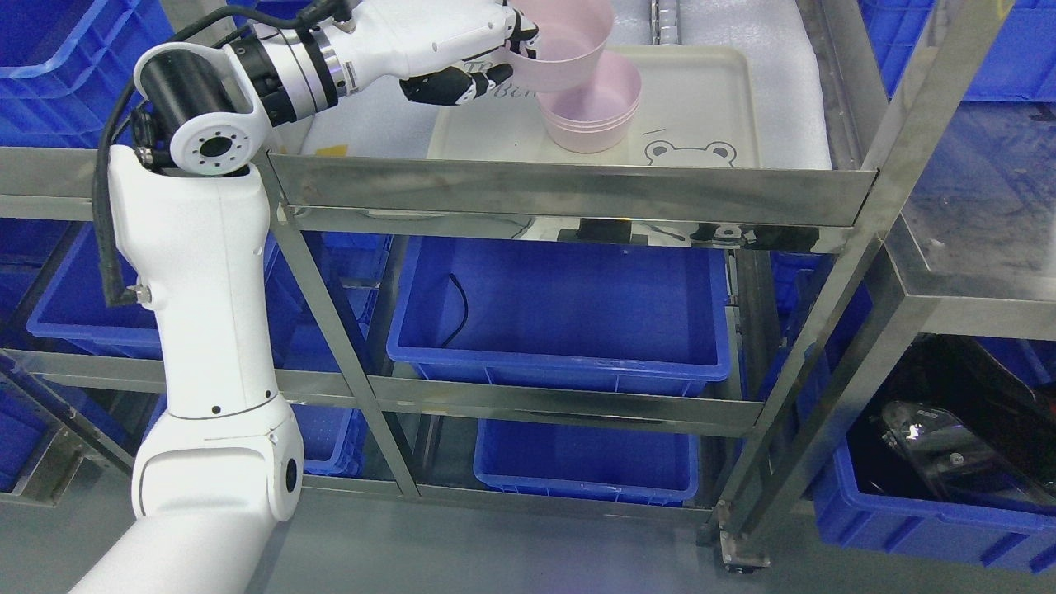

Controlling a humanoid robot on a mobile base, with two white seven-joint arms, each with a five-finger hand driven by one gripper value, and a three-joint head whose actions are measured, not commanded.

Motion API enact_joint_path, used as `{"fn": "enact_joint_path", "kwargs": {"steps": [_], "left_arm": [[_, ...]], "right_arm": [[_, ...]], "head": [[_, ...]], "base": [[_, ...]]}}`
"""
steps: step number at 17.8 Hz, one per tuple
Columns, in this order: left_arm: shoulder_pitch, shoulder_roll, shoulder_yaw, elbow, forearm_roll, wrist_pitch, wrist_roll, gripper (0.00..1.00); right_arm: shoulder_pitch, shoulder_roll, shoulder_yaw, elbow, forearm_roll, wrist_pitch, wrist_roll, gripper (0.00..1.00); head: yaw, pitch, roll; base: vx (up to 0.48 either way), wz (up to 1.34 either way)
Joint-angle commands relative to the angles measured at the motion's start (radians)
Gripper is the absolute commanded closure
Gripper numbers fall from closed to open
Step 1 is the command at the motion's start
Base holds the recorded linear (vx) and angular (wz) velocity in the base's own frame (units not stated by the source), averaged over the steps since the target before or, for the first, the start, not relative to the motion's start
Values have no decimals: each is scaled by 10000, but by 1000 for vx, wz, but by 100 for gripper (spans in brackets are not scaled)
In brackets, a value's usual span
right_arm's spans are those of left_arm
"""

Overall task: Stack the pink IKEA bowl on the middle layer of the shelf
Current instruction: 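Move the held bowl over the pink bowl on the tray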

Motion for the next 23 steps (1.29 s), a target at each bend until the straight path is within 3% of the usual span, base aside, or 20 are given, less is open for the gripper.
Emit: {"fn": "enact_joint_path", "kwargs": {"steps": [1, 7, 13, 23], "left_arm": [[-143, 497, -222, 1031, -145, 35, 54, 98], [-173, -349, -1450, 1337, -542, 35, 131, 98], [-358, -519, -1374, 1829, -2261, 35, 115, 98], [-695, -933, -1067, 2088, -2339, 35, 453, 97]], "right_arm": [[231, -175, 3, -175, 0, -8, 2, 0], [231, -175, 3, -175, 0, -8, 2, 0], [231, -175, 3, -175, 0, -8, 2, 0], [231, -175, -13, -175, 0, -8, 2, 0]], "head": [[0, 0, 0], [0, -1, 0], [0, -1, 0], [0, -1, 0]], "base": [[61, -90], [36, -38], [1, -25], [-4, 5]]}}
